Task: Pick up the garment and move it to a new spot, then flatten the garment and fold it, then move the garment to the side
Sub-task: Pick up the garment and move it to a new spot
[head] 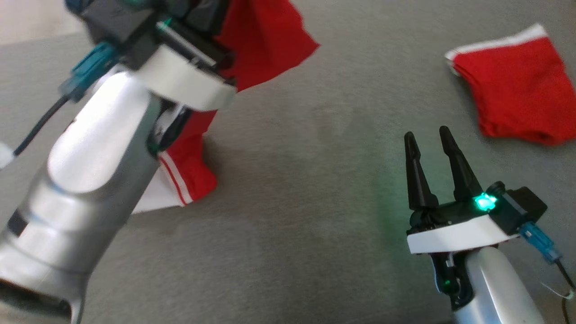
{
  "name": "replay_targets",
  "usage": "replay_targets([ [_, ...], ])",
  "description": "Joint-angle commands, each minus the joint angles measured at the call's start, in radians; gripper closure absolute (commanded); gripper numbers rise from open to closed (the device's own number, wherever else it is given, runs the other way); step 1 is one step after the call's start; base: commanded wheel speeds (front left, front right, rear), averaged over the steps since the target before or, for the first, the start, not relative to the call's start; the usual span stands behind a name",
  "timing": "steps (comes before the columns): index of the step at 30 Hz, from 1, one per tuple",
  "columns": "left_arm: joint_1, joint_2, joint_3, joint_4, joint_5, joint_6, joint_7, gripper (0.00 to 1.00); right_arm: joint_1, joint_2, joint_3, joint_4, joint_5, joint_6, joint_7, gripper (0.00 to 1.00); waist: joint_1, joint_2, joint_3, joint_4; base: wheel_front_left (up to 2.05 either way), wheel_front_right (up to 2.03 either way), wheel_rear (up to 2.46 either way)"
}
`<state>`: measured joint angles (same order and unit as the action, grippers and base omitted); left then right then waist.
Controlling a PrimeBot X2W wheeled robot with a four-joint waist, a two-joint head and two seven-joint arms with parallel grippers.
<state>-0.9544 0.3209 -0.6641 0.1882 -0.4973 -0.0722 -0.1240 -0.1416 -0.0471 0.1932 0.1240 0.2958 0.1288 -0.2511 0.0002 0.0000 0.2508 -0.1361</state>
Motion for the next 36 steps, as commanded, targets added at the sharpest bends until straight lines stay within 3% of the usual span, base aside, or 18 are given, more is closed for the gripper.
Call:
replay_targets([
  [1, -0.073, 0.010, 0.025, -0.013, 0.011, -0.010, 0.007, 1.00, -0.031, -0.003, 0.027, -0.038, 0.011, 0.002, -0.011, 0.00, -0.0002, 0.0000, 0.045, -0.078, 0.00, 0.00, 0.00],
  [6, -0.151, -0.061, -0.032, 0.097, 0.014, -0.033, 0.002, 1.00, -0.043, -0.003, 0.042, -0.053, 0.022, 0.002, -0.011, 0.00, -0.0002, 0.0000, 0.067, -0.133, 0.00, 0.00, 0.00],
  [7, -0.165, -0.072, -0.047, 0.128, 0.021, -0.036, 0.000, 0.36, -0.044, -0.003, 0.044, -0.056, 0.023, 0.002, -0.011, 0.00, -0.0002, 0.0000, 0.070, -0.139, 0.00, 0.00, 0.00],
  [8, -0.180, -0.080, -0.062, 0.162, 0.033, -0.039, -0.007, 0.00, -0.046, -0.003, 0.044, -0.058, 0.023, 0.002, -0.011, 0.00, -0.0002, 0.0000, 0.074, -0.142, 0.00, 0.00, 0.00],
  [14, -0.217, -0.093, -0.057, 0.341, 0.040, -0.040, -0.078, 0.00, -0.049, -0.003, 0.030, -0.071, 0.023, 0.002, -0.011, 0.00, -0.0002, 0.0000, 0.083, -0.124, 0.00, 0.00, 0.00],
  [20, -0.182, -0.039, 0.021, 0.377, 0.004, -0.028, -0.127, 0.00, -0.034, -0.003, 0.003, -0.065, -0.004, 0.002, -0.011, 0.00, -0.0002, 0.0000, 0.053, -0.030, 0.00, 0.00, 0.00],
  [28, 0.139, 0.086, 0.227, 0.166, -0.044, 0.048, -0.137, 0.00, 0.009, -0.003, -0.034, -0.049, -0.052, 0.002, -0.011, 0.00, -0.0002, 0.0000, -0.028, 0.107, 0.00, 0.00, 0.00],
  [32, 0.352, 0.087, 0.283, 0.050, -0.041, 0.082, -0.138, 0.00, 0.031, -0.003, -0.050, -0.043, -0.072, 0.002, -0.011, 0.00, -0.0002, 0.0000, -0.060, 0.157, 0.00, 0.00, 0.00],
  [36, 0.539, 0.043, 0.319, -0.025, -0.041, 0.108, -0.138, 0.00, 0.046, -0.003, -0.055, -0.037, -0.080, 0.002, -0.011, 0.00, -0.0002, 0.0000, -0.085, 0.182, 0.00, 0.00, 0.00],
])
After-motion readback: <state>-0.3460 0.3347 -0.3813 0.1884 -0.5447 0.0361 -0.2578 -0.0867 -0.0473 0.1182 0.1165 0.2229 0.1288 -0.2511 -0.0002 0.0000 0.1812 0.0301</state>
